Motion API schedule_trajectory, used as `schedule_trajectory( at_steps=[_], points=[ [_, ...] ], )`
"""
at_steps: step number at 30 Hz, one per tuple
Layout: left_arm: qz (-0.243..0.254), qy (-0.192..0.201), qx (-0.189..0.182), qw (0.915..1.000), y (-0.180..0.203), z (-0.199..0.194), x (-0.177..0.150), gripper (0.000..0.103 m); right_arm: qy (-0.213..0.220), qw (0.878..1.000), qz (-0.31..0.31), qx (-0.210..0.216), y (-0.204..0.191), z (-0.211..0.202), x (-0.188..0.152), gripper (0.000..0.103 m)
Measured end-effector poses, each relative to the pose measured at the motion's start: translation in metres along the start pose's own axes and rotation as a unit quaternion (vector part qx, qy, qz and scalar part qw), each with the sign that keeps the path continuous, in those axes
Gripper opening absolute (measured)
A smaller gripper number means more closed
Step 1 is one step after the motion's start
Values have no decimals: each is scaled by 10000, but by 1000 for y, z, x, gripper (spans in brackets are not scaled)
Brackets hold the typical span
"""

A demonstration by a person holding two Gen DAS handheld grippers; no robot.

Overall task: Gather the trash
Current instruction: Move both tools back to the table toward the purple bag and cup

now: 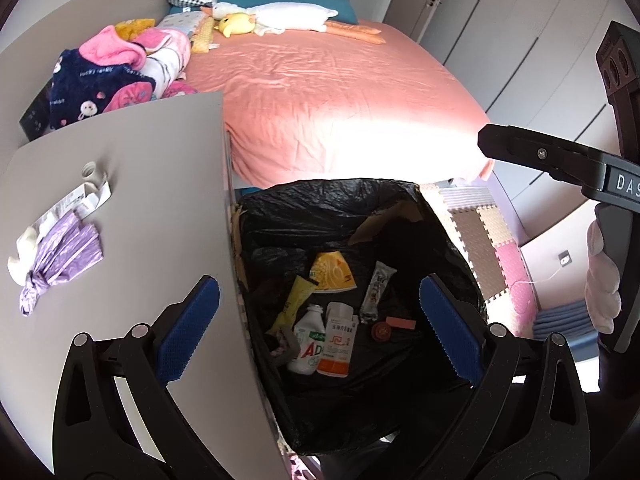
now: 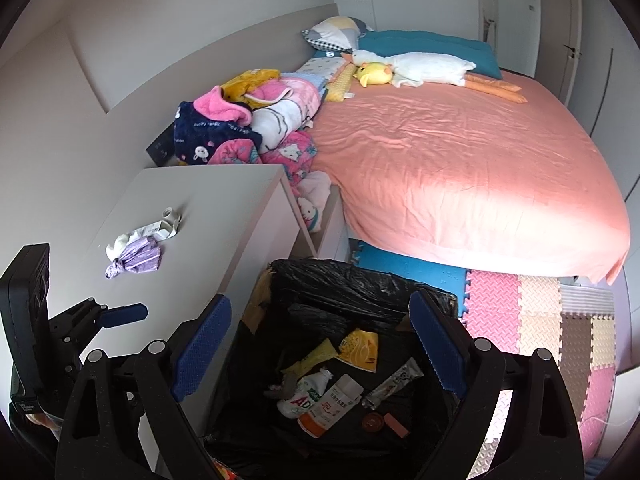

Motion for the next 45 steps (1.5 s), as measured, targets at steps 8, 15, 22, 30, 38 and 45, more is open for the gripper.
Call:
schedule_trajectory(
  at_steps=[8, 15, 22, 30, 38, 45],
  points=[
    [-318, -32, 202, 9993, -31, -5, -14, 97, -139, 9993, -308, 149, -35, 20, -2, 90],
    [-656, -35, 382, 9971, -62, -13, -29, 97, -328, 9973, -594, 270, -67, 41, -5, 90],
    [-907, -63, 583, 9941, -98, -21, -45, 97, -535, 9945, -822, 371, -98, 62, -10, 90],
    [-1137, -52, 761, 9906, -142, -29, -61, 97, -701, 9918, -987, 403, -127, 81, -13, 90],
    [-1227, -60, 856, 9887, -184, -30, -69, 97, -756, 9913, -985, 447, -149, 97, -12, 90],
    [-1234, -153, 927, 9879, -219, -22, -74, 97, -941, 9889, -1056, 457, -164, 114, -15, 90]
  ],
)
Point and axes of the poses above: each gripper's, at about its wrist camera, not at the fingertips, and z roughly the way its jaws point, y to its right, x to its top, the point moved 8 cm from there along z, roughly the way its jaws point, and after that the axes turned 9 degrees about z, right-handed, at the moved point
